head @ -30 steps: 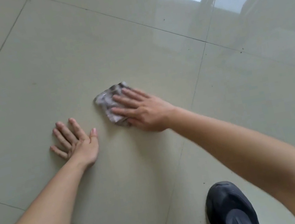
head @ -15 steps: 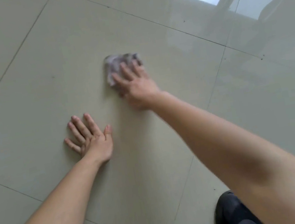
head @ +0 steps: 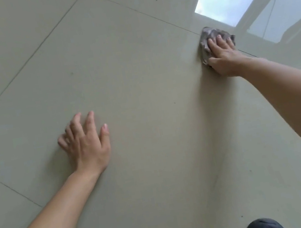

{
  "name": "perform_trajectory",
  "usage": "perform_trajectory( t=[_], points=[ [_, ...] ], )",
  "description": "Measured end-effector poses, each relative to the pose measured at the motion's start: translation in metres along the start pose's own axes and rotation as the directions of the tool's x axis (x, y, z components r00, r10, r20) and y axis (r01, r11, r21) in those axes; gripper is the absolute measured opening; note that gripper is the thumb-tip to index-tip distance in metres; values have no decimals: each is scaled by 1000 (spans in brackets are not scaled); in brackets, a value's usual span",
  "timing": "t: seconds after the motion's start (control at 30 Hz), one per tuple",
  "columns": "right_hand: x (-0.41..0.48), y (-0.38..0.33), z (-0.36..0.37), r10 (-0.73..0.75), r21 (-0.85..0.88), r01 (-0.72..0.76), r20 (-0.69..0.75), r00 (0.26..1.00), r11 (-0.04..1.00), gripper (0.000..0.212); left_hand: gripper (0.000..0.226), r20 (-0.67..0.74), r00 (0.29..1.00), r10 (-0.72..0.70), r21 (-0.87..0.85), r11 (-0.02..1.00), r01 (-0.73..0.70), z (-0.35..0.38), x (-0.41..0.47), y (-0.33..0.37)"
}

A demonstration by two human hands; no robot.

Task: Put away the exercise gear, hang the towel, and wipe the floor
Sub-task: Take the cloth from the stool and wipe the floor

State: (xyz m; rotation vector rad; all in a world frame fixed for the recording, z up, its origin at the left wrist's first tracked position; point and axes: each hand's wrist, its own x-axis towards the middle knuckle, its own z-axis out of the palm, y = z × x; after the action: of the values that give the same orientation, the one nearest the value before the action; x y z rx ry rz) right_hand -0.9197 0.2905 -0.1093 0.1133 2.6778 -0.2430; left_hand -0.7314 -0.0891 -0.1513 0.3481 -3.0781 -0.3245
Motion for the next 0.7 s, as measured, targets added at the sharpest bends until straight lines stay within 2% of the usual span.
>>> perform_trajectory(
  t=[0.07,0.13,0.2,0.37,0.43,0.5,0.57,0.6,0.63,0.67,0.7],
  points=[
    [18,-13,1,41,41,-39,-44,998,998,67,69,-77,994,-77,31,996,80,-6,26,-36],
    [33,-37,10,31,59,-25,-104,994,998,66,75,-21,979,-201,67,977,202,-9,55,-71],
    [37,-81,26,-64,27,68,-142,988,997,63,81,36,965,-258,115,961,253,-6,70,-96],
    [19,-212,73,-407,-93,397,-162,899,913,59,77,4,971,-241,98,966,239,7,68,-104],
    [-1,-253,94,-570,-147,554,-120,813,820,57,76,9,970,-244,110,964,242,7,66,-106],
    [-22,-277,110,-745,-161,735,-6,667,659,57,76,7,968,-250,108,963,248,6,63,-107],
    [-25,-270,108,-835,-176,837,111,540,518,60,75,5,967,-255,109,961,253,4,62,-106],
    [-15,-258,99,-847,-189,851,124,516,491,62,75,1,967,-254,108,962,252,4,62,-105],
    [1,-242,86,-834,-197,832,99,543,519,64,75,-5,968,-250,107,962,250,2,64,-104],
    [21,-223,71,-789,-195,779,44,613,595,65,75,-11,969,-248,109,963,248,1,65,-103],
    [42,-202,52,-697,-186,683,-13,717,706,65,74,-15,969,-246,110,963,246,1,65,-103]
  ],
)
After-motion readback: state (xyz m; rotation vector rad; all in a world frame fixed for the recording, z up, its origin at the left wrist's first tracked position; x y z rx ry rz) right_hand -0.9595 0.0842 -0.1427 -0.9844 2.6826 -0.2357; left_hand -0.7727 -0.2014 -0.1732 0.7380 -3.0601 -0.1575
